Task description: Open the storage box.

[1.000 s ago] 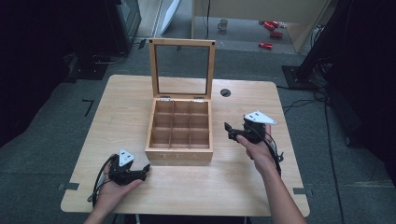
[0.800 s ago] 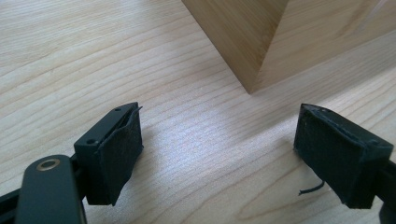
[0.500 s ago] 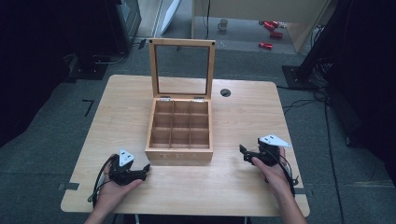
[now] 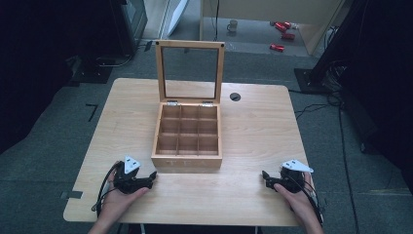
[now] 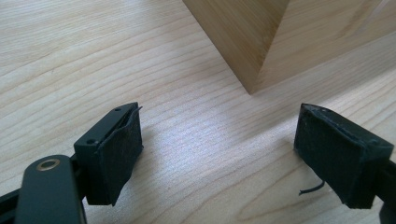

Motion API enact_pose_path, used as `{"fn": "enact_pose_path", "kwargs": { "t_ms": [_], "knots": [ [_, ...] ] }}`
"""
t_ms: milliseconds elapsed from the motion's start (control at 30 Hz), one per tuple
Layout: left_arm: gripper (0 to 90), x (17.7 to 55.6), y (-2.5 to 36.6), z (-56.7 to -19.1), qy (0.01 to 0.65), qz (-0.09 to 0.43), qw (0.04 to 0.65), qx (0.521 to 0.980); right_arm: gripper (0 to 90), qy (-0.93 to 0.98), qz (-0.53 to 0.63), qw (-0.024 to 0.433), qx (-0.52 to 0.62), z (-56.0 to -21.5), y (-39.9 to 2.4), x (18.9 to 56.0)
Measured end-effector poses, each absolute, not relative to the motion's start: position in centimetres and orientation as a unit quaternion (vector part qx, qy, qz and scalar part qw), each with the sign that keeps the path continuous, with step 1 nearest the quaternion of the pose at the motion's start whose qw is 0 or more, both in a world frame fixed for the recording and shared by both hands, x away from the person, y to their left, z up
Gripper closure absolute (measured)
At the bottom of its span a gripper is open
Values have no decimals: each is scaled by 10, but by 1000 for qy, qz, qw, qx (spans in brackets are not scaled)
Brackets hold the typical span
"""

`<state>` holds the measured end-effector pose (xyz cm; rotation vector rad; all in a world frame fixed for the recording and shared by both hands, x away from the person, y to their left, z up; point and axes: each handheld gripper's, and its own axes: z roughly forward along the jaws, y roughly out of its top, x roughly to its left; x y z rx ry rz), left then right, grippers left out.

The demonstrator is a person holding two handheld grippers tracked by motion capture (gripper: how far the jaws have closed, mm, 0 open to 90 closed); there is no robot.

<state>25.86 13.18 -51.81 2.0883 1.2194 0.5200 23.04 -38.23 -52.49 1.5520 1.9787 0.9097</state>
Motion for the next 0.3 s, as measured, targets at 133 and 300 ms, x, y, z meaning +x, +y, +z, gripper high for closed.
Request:
{"fn": "enact_pose_path", "kwargs": {
  "t_ms": [133, 300],
  "knots": [
    [156, 259, 132, -518, 466, 199, 328, 798, 104, 723, 323, 236, 564, -525, -380, 230],
    [156, 259, 132, -518, 466, 199, 328, 798, 98, 723, 322, 235, 565, -525, -380, 231]
  ]
}}
